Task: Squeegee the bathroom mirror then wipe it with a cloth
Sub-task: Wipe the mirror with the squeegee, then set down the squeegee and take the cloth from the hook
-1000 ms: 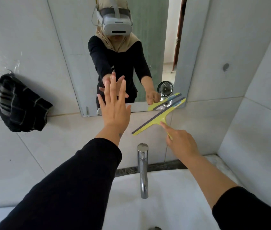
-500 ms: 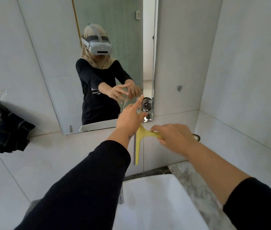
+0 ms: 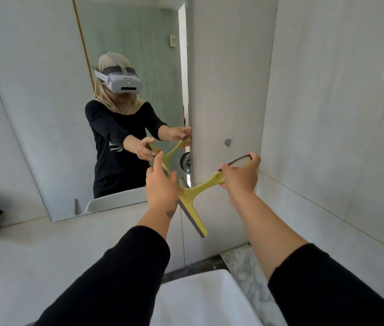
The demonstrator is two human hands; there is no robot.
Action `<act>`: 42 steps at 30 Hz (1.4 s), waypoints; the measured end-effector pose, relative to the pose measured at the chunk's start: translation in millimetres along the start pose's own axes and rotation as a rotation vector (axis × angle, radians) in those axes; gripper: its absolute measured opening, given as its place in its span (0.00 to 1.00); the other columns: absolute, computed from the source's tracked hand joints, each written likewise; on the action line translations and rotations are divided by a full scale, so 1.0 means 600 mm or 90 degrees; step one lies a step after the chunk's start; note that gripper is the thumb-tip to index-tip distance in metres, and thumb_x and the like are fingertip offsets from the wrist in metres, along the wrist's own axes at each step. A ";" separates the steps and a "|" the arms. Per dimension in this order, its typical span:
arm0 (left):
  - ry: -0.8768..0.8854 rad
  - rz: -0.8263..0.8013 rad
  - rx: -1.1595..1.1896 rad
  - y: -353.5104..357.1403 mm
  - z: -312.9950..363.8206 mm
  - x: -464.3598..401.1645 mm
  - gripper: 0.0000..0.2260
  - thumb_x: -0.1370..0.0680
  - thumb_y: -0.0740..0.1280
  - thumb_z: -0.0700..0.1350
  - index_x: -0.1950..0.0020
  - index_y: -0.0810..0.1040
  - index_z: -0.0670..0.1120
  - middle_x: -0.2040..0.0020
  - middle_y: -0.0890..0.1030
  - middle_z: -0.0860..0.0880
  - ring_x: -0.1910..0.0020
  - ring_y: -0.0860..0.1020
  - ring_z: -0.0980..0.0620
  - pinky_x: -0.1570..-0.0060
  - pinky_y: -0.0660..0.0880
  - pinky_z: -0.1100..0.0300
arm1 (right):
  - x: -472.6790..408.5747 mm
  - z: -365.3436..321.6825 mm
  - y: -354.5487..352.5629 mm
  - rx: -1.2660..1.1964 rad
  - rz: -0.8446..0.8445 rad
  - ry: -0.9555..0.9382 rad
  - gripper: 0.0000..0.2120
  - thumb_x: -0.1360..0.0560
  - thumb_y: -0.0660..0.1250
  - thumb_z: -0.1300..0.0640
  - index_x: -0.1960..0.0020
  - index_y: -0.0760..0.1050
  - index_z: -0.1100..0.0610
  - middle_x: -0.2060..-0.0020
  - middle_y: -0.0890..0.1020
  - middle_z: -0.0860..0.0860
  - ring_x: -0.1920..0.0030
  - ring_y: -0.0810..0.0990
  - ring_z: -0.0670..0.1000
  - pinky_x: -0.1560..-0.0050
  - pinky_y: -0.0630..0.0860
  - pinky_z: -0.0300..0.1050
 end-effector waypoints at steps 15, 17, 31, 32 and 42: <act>0.306 -0.276 -0.266 0.189 -0.123 0.020 0.16 0.20 0.57 0.54 0.33 0.70 0.59 0.37 0.72 0.59 0.38 0.71 0.56 0.41 0.66 0.59 | -0.205 0.018 0.052 0.323 -0.044 -0.211 0.29 0.31 0.73 0.63 0.33 0.68 0.50 0.51 0.71 0.51 0.52 0.75 0.53 0.51 0.73 0.45; 0.297 -0.297 -0.245 0.207 -0.138 0.022 0.17 0.20 0.57 0.54 0.30 0.68 0.58 0.36 0.71 0.58 0.38 0.71 0.56 0.40 0.66 0.59 | -0.221 0.030 0.059 0.322 -0.058 -0.214 0.29 0.31 0.74 0.64 0.33 0.69 0.49 0.51 0.71 0.51 0.53 0.73 0.50 0.50 0.73 0.45; 0.233 -0.417 -0.331 0.224 -0.139 0.009 0.26 0.21 0.59 0.53 0.24 0.57 0.53 0.23 0.57 0.52 0.25 0.56 0.50 0.29 0.56 0.50 | -0.191 0.039 0.070 0.496 -0.064 -0.217 0.35 0.30 0.73 0.60 0.29 0.61 0.44 0.38 0.67 0.57 0.38 0.69 0.61 0.43 0.71 0.51; 0.234 -0.409 -0.331 0.211 -0.133 0.006 0.26 0.21 0.60 0.52 0.24 0.58 0.53 0.24 0.59 0.52 0.25 0.56 0.50 0.29 0.56 0.51 | -0.175 0.033 0.075 0.538 -0.073 -0.233 0.35 0.29 0.72 0.60 0.28 0.60 0.45 0.36 0.65 0.57 0.36 0.66 0.61 0.42 0.70 0.51; 0.183 -0.262 -0.347 -0.070 -0.116 -0.027 0.21 0.21 0.62 0.48 0.28 0.65 0.53 0.29 0.68 0.51 0.30 0.64 0.50 0.34 0.66 0.50 | 0.071 -0.058 0.212 0.611 -0.296 -0.427 0.21 0.25 0.68 0.51 0.33 0.69 0.48 0.34 0.67 0.54 0.33 0.64 0.57 0.40 0.71 0.54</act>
Point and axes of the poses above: each hand's wrist, its own x-axis away from the middle knuckle, its own y-axis out of the palm, z = x × y, the point moved 5 cm from there along -x, towards the middle knuckle
